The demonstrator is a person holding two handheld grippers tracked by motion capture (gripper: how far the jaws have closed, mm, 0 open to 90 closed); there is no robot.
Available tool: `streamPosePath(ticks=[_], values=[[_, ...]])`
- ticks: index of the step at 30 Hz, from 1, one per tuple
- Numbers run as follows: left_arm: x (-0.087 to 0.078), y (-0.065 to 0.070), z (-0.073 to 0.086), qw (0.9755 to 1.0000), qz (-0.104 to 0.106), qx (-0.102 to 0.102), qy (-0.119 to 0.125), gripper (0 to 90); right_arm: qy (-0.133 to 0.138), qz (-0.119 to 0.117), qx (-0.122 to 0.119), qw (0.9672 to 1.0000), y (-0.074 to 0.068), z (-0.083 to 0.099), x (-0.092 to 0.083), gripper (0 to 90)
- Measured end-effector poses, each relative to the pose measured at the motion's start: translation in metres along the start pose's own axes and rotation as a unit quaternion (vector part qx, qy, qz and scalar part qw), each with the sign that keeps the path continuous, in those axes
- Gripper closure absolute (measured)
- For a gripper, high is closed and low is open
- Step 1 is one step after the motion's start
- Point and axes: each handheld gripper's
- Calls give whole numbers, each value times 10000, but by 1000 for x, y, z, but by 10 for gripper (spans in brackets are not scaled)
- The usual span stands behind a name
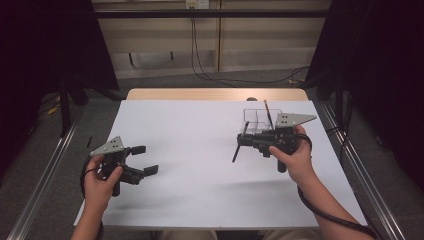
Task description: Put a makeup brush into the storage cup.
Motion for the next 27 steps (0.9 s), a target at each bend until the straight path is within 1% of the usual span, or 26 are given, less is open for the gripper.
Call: streamPosePath(ticks=[2,5,6,8,10,13,14,19,21,22,25,26,27], values=[[-1,0,1,10000,-24,-18,2,17,-1,3,1,10000,0,0,0,840],[-2,-1,1,10000,-50,17,-24,17,8,7,0,10000,1,-1,-1,840],[-2,0,2,10000,-87,10,-6,17,3,17,-2,10000,1,-1,-2,840],[-4,-1,3,9999,-133,34,-45,17,0,23,2,10000,2,-1,-2,840],[-5,-1,4,9999,-146,31,-10,17,16,43,5,10000,3,0,-3,840],[-5,0,5,9999,-148,31,-34,17,12,55,17,10000,4,-1,-4,840],[-5,0,6,9998,-172,71,-68,17,7,50,17,10000,4,-1,-4,840],[-3,0,7,9998,-164,68,-69,17,9,69,4,10000,4,-2,-5,840],[-3,0,8,9998,-150,68,-55,17,-24,110,2,9999,6,-3,-6,840],[-2,0,8,9998,-156,82,-86,17,-33,120,14,9999,7,-3,-6,840],[0,1,8,9999,-127,88,-64,17,-10,151,29,9999,9,-3,-7,840],[0,1,7,9997,-154,133,-120,17,-12,162,32,9999,10,-3,-8,840],[0,1,7,9997,-154,133,-120,17,-12,175,40,9998,10,-3,-8,840]])
Point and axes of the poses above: each handheld gripper's, and its own axes: x roughly forward along the jaws, z roughly out of its underside, y roughly to its right
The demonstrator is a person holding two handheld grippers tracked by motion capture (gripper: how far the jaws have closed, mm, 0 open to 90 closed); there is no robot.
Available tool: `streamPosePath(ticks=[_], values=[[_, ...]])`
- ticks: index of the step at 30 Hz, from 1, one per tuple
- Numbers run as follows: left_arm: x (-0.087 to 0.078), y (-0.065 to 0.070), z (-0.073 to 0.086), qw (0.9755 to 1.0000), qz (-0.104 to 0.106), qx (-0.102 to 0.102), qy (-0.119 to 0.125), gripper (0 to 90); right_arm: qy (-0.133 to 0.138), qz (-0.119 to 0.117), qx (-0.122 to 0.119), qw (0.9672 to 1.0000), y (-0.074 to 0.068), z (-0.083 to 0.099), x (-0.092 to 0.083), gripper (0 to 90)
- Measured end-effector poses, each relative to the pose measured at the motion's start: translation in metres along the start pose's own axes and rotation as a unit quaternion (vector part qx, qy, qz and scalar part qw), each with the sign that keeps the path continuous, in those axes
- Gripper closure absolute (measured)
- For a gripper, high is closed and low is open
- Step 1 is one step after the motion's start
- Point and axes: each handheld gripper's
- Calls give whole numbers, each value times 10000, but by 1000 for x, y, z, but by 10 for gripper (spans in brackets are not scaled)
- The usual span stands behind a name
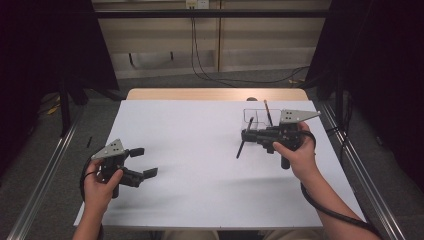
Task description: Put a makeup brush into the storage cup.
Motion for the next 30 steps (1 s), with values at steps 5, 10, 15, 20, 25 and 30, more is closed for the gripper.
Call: streamPosePath(ticks=[5,10,15,20,25,30], values=[[0,-1,0,10000,26,-21,46,17,-9,59,-1,10000,1,0,-2,840],[-1,-1,1,10000,19,-23,33,17,18,144,9,9999,5,-2,-6,840],[-1,0,2,10000,35,-25,25,17,43,244,21,9997,9,-6,-11,840],[-3,1,2,10000,6,-38,47,17,80,327,28,9994,13,-9,-17,840],[-4,2,4,10000,-13,-54,70,17,75,440,49,9990,18,-10,-23,840],[-4,4,4,10000,27,-19,25,17,84,466,40,9989,19,-10,-24,840]])
Point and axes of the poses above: each handheld gripper's, and its own axes: x roughly forward along the jaws, z roughly out of its underside, y roughly to its right
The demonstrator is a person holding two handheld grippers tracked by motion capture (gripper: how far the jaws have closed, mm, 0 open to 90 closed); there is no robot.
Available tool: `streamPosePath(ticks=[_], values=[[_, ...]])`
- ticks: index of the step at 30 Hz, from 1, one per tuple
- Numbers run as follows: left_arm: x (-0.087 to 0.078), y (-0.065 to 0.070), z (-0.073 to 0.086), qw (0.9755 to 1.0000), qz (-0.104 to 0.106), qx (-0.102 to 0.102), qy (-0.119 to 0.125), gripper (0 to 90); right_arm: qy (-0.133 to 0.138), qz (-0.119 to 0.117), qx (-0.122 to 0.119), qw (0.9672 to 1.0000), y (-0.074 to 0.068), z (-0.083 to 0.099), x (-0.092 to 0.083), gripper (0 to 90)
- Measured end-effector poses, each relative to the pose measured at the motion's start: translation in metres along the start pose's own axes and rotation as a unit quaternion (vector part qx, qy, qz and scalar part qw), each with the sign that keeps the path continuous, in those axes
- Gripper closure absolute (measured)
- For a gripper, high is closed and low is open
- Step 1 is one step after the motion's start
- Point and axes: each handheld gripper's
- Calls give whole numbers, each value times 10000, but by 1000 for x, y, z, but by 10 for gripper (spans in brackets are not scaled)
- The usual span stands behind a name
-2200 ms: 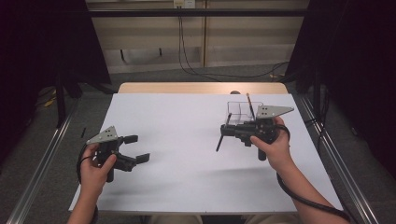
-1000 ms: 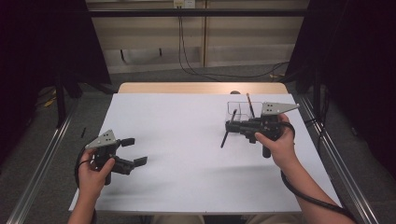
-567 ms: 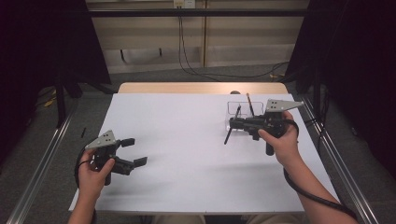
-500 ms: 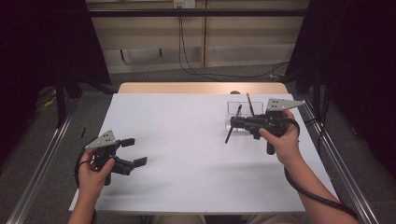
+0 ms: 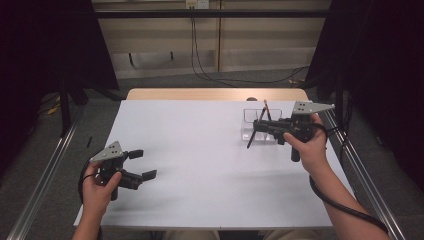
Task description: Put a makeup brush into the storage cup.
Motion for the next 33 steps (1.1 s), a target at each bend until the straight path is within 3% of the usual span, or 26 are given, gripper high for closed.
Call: streamPosePath(ticks=[26,33], values=[[1,1,0,10000,51,-22,24,16,7,210,71,9998,12,-7,0,840],[-1,0,0,10000,13,-33,29,15,11,386,43,9992,17,-11,-6,840]])
Point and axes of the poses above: each handheld gripper's, and its own axes: x roughly forward along the jaws, z roughly out of its underside, y roughly to its right
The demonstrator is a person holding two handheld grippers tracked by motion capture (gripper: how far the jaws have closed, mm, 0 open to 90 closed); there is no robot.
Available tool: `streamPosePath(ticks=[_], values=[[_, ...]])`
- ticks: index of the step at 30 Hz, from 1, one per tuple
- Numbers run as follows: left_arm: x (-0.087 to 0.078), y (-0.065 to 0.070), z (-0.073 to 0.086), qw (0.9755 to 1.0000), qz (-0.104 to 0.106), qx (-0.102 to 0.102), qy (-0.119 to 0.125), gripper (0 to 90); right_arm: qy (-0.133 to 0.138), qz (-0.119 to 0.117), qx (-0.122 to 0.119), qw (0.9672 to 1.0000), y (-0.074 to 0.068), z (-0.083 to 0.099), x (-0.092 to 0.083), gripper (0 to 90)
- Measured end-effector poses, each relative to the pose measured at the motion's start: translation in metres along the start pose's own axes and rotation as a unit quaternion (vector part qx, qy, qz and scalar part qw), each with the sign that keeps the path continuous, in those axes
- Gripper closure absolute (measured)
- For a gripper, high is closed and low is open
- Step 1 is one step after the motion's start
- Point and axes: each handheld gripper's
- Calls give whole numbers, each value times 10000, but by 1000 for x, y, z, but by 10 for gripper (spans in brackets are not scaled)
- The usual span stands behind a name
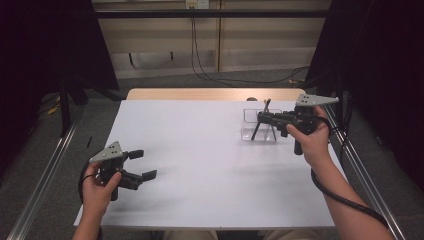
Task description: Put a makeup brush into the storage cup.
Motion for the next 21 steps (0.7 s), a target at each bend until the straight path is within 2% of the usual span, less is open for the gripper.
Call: streamPosePath(ticks=[10,21], values=[[4,0,0,10000,52,-2,-23,16,39,206,77,9998,10,-1,-18,840],[1,-1,1,10000,2,-14,-24,16,47,246,85,9997,14,-1,-17,840]])
Point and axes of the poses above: each handheld gripper's, and its own axes: x roughly forward along the jaws, z roughly out of its underside, y roughly to its right
